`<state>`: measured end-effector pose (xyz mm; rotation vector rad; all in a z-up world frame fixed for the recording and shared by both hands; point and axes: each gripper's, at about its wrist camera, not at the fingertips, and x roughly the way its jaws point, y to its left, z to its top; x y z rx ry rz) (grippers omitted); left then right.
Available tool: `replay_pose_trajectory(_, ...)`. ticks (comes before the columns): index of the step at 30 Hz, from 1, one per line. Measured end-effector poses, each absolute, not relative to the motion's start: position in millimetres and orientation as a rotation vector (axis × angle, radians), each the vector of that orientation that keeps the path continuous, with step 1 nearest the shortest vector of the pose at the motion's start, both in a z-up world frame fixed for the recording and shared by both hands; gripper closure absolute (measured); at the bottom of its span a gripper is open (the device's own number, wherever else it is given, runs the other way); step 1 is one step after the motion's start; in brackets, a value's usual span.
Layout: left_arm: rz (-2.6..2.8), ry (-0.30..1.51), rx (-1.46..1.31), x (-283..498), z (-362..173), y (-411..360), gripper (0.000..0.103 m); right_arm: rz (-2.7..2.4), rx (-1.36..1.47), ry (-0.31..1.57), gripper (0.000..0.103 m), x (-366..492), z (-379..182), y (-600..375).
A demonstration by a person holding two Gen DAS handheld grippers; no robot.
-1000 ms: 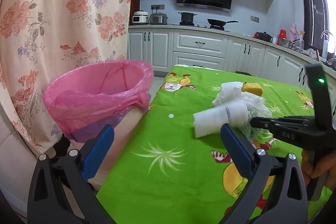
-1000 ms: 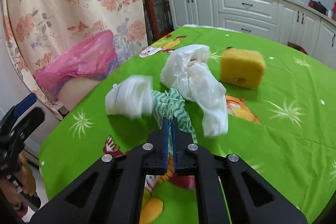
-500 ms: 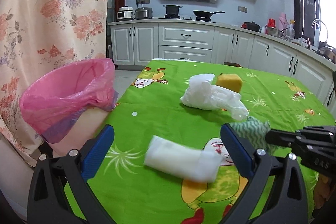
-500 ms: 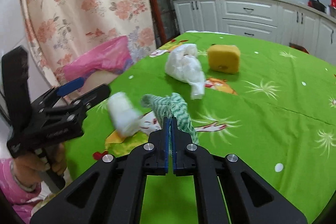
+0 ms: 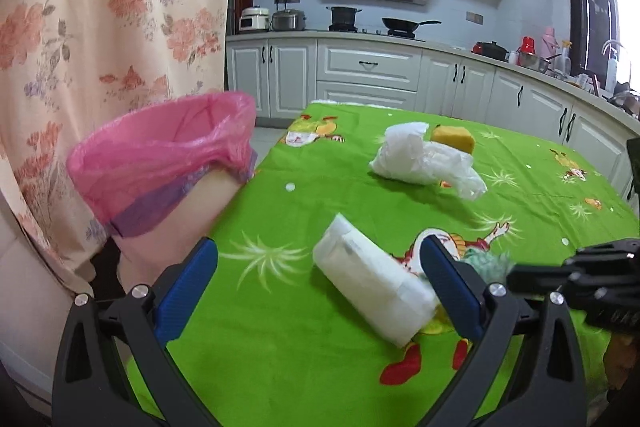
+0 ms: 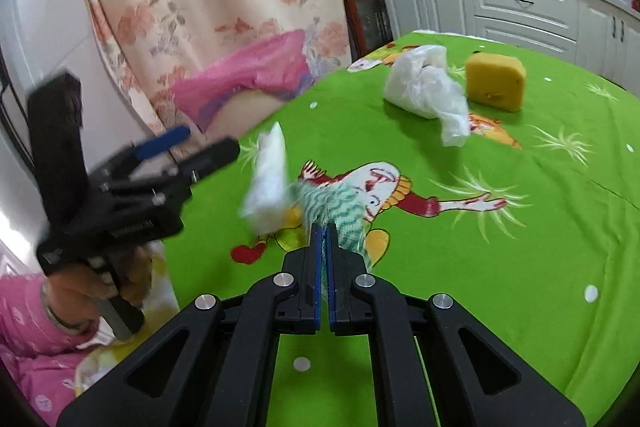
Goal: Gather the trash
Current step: 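Grasp the white tissue roll with the left gripper while the right gripper holds the mesh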
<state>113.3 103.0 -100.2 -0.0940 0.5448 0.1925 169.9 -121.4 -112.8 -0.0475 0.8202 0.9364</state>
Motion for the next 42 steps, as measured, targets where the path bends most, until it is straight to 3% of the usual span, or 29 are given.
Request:
replay_pose_trajectory(16, 0.139, 0.620, -0.085, 149.5, -117.3, 67.8, 0.006, 0.769, 0.016, 0.756, 0.099, 184.4, -103.9, -160.4)
replay_pose_trajectory(19, 0.154, 0.640, -0.093, 155.9, -120.5, 64.0, 0.010, 0.763, 0.031, 0.749, 0.099, 185.3, -103.9, -165.7)
replay_pose_trajectory(24, 0.193, 0.682, -0.102, 161.9, -126.7, 65.2, 0.031, 0.767, 0.037, 0.738, 0.099, 184.0, -102.0, -169.6)
replay_pose_trajectory(27, 0.194, 0.733, -0.094, 167.0, -132.8, 66.6, 0.052, 0.769, 0.037, 0.734, 0.099, 182.8, -101.0, -168.8)
replay_pose_trajectory(32, 0.175, 0.708, -0.057, 158.8, -135.8, 63.3, 0.068, 0.771, 0.025, 0.729, 0.099, 178.4, -100.4, -165.5)
replay_pose_trajectory(42, 0.110, 0.598, -0.069, 129.2, -119.9, 63.3, 0.087, 0.753, 0.009, 0.704, 0.099, 171.3, -99.5, -152.9)
